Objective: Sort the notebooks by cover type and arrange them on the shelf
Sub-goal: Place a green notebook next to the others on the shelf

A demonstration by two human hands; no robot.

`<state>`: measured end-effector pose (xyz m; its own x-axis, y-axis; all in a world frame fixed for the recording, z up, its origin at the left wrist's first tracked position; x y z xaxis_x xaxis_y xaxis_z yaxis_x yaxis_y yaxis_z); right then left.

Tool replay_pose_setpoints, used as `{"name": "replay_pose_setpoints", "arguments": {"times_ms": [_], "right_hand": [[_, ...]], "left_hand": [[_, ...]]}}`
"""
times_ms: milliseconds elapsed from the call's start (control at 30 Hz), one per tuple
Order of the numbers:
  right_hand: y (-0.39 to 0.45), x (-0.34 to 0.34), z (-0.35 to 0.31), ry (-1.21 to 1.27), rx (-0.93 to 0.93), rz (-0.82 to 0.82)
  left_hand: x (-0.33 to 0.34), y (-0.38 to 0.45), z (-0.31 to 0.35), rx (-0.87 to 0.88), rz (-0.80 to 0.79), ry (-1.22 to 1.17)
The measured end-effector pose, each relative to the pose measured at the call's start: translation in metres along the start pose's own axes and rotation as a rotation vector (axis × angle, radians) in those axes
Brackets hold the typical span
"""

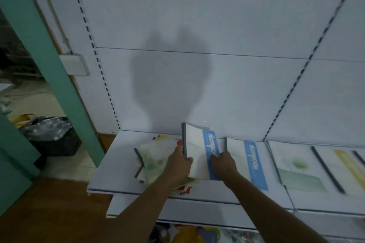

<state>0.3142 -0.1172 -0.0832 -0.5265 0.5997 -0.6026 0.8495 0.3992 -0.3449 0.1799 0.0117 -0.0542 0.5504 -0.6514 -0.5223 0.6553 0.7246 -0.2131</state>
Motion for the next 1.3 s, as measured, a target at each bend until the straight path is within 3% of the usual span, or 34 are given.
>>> {"name": "replay_pose_setpoints", "arguments": {"times_ms": [267, 600, 733, 800, 900, 1067, 1167, 1300], "right_hand": [[0.054, -0.107, 0.07, -0.018, 0.103, 0.178], [0.096, -0.112, 0.111, -0.366, 0.069, 0.027], [0.086, -0.108, 0.076, -0.636, -0.093, 0.111], [0.08, -0.096, 0.05, -0.535, -0.117, 0.108], [0.068, -0.046, -0.004, -0.359, -0.264, -0.066], [0.015, 0.048, -0.085, -0.396, -0.52, -0.271], [-0.003, 0.085, -0.098, -0.416, -0.504, -0.275], [-0.009, 0.113, -0.082, -0.428, -0.353, -0.259]], "left_hand": [[0.13, 0.03, 0.049, -0.004, -0.167, 0.143], [0.182, 0.048, 0.044, 0.008, -0.19, 0.454], [0.156, 0.048, 0.045, 0.046, -0.094, 0.547], [0.127, 0.048, 0.047, 0.046, -0.02, 0.523], [0.061, 0.047, 0.043, -0.003, 0.158, 0.496], [-0.048, 0.031, -0.009, -0.185, 0.284, 0.467], [-0.093, 0.009, -0.056, -0.361, 0.309, 0.451], [-0.099, -0.003, -0.083, -0.32, 0.188, 0.361]]}}
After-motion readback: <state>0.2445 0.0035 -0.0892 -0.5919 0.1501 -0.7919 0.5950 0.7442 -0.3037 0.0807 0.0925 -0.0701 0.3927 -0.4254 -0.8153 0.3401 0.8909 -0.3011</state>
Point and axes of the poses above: each hand's wrist, its own y-axis towards the middle knuckle, its own x-axis out of the palm, z = x × y, the point moved 9 cm from there along y, towards the middle knuckle, and after that the axes turned 2 degrees about -y, right-handed, at the moved point
